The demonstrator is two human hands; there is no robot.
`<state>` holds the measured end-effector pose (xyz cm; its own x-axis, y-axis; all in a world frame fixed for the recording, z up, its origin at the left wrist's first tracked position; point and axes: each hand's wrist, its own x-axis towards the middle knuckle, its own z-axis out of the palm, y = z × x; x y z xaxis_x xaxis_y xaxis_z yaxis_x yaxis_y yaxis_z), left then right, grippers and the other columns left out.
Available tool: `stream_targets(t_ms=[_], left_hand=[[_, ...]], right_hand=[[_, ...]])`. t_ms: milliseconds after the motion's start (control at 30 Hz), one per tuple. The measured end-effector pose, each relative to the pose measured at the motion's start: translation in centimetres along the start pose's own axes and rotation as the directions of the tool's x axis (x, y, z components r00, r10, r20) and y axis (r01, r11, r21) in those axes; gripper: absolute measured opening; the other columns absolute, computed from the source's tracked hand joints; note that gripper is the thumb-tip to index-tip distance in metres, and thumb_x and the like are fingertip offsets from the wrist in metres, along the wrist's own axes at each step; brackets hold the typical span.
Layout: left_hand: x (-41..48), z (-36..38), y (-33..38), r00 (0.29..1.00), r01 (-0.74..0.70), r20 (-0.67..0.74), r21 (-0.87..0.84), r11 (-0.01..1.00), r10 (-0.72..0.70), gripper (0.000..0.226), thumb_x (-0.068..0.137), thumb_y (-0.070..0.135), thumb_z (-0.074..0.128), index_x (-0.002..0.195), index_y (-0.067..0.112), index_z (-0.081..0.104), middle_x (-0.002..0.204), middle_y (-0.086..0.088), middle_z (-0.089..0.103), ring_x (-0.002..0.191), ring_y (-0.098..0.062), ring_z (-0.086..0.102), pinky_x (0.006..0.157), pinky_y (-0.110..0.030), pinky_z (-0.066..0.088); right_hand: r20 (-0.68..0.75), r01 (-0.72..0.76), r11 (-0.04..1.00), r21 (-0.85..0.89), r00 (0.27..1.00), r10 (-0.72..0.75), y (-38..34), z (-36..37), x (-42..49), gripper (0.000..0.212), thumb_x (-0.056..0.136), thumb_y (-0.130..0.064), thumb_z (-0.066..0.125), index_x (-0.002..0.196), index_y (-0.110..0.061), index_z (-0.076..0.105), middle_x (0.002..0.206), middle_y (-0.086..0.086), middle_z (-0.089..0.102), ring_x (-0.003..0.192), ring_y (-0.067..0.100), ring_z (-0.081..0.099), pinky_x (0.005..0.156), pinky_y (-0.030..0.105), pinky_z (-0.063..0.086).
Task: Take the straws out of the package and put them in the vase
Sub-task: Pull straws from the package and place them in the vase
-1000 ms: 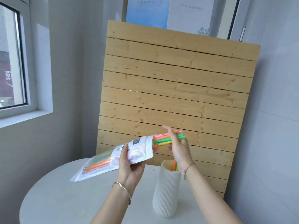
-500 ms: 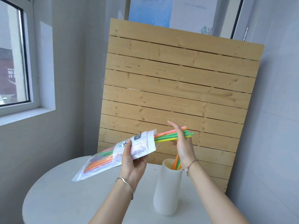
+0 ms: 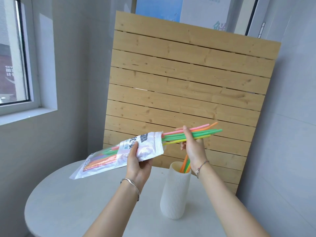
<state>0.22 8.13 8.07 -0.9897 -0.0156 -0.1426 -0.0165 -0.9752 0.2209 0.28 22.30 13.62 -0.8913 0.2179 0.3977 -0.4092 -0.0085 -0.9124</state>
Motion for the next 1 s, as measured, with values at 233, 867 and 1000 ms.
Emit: stream_targets(t_ms=[233, 867, 1000], left_hand=[[0.9, -2.0, 1.9, 0.991, -0.047, -0.127, 0.012, 0.999, 0.048, 0.026, 0.09, 0.022, 0.062, 0.114, 0.011, 0.058, 0.102, -0.005, 0.068, 0.088, -0.017, 0.065, 0.083, -0.028, 0.055], [0.9, -2.6, 0.2, 0.986, -0.037, -0.162, 0.05, 0.998, 0.044, 0.006, 0.091, 0.016, 0.06, 0.094, 0.012, 0.061, 0.084, -0.002, 0.072, 0.08, -0.013, 0.066, 0.057, -0.022, 0.058], [0.7, -2.3, 0.2, 0.989, -0.044, -0.139, 0.072, 0.996, 0.054, 0.004, 0.092, 0.016, 0.059, 0.093, 0.012, 0.061, 0.09, -0.002, 0.071, 0.082, -0.013, 0.066, 0.061, -0.021, 0.058]], right_hand=[[-0.229, 0.111, 0.987, 0.113, 0.97, -0.083, -2.0, -4.1, 1.8, 0.037, 0.096, -0.031, 0.046, 0.069, -0.014, 0.063, 0.059, 0.003, 0.055, 0.033, 0.007, 0.037, 0.035, 0.018, 0.03], [-0.125, 0.183, 0.975, -0.125, 0.972, -0.198, -3.5, -6.0, 2.8, 0.041, 0.096, -0.029, 0.047, 0.059, -0.015, 0.06, 0.058, 0.002, 0.057, 0.03, 0.006, 0.041, 0.033, 0.017, 0.035], [-0.085, 0.17, 0.92, -0.352, 0.974, -0.212, -3.6, -6.6, 3.8, 0.042, 0.094, -0.032, 0.047, 0.057, -0.017, 0.059, 0.053, 0.003, 0.051, 0.029, 0.005, 0.042, 0.033, 0.016, 0.036]])
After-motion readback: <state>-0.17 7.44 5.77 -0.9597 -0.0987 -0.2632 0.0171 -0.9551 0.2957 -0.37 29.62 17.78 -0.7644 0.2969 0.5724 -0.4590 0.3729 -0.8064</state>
